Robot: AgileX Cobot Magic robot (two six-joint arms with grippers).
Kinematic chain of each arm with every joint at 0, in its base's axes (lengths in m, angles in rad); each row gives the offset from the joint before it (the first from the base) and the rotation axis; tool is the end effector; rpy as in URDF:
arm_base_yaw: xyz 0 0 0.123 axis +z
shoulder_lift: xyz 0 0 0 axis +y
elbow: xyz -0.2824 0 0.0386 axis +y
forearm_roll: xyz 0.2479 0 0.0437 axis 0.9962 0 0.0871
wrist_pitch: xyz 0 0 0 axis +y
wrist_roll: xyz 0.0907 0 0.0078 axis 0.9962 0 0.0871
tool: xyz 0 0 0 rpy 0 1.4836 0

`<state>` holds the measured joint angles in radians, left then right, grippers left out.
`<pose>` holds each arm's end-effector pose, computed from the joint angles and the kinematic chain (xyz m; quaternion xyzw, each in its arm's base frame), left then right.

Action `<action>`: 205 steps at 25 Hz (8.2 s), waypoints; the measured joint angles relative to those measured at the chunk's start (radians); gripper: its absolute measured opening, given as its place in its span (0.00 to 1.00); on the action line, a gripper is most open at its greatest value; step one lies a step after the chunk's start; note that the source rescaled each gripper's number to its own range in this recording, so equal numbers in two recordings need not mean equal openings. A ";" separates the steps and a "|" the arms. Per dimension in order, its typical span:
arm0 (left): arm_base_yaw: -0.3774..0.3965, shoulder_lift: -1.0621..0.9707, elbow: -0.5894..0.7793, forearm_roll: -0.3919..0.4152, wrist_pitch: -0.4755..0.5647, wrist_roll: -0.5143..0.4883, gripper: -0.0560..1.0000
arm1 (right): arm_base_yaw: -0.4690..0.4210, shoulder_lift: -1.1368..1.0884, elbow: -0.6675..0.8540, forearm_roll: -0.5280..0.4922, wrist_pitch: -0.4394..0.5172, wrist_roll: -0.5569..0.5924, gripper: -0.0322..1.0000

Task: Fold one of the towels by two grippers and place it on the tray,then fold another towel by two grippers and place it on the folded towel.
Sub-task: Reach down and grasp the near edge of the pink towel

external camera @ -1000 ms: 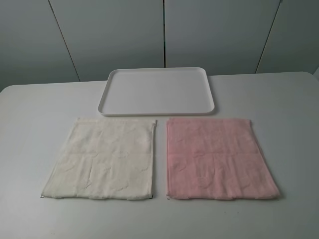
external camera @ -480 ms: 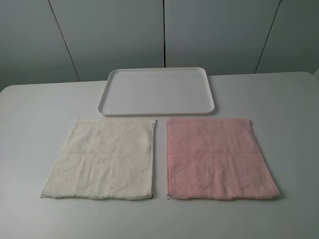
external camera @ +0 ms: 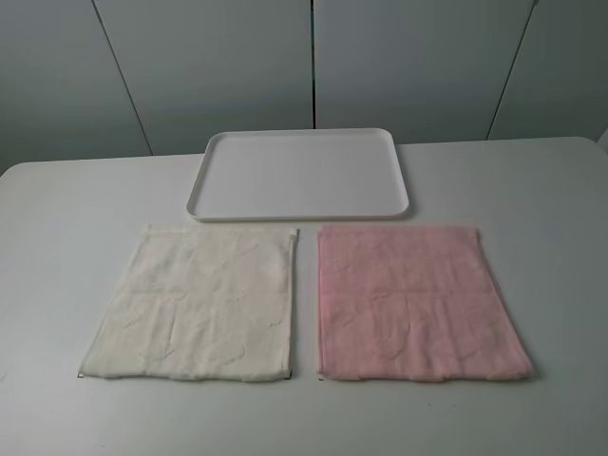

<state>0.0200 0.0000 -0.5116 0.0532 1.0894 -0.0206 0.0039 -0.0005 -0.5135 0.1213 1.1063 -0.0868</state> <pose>-0.0075 0.0041 0.2782 -0.0190 0.8571 0.0264 0.5140 -0.0088 0.0098 0.2777 -0.0431 0.8587 0.0394 0.5091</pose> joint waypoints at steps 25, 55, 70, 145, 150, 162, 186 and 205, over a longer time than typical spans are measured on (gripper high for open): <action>0.000 0.099 -0.007 -0.108 -0.011 0.106 1.00 | 0.000 0.000 0.000 0.116 -0.004 -0.012 1.00; -0.435 1.379 -0.431 -0.566 -0.293 0.774 1.00 | 0.000 0.776 -0.109 0.153 -0.086 -0.229 1.00; -0.878 1.870 -0.730 -0.388 -0.255 0.779 1.00 | 0.000 0.951 -0.270 0.046 -0.035 -0.112 1.00; -1.071 2.196 -0.918 -0.130 -0.136 0.618 1.00 | 0.068 1.232 -0.083 0.062 -0.112 -1.050 1.00; -1.071 2.196 -0.918 -0.130 -0.134 0.618 1.00 | 0.152 1.232 0.000 -0.045 -0.236 -1.085 1.00; -1.071 2.197 -0.918 -0.130 -0.133 0.618 1.00 | 0.155 1.370 0.057 -0.079 -0.366 -1.179 1.00; -1.075 2.197 -0.918 -0.126 -0.133 0.618 1.00 | 0.174 1.545 0.116 0.026 -0.542 -1.421 1.00; -1.075 2.197 -0.918 -0.126 -0.135 0.618 1.00 | 0.174 1.549 0.116 0.026 -0.569 -1.423 1.00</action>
<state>-1.0545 2.1974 -1.4292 -0.0732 0.9543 0.5977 0.1782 1.5485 -0.3979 0.1478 0.5373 -1.5094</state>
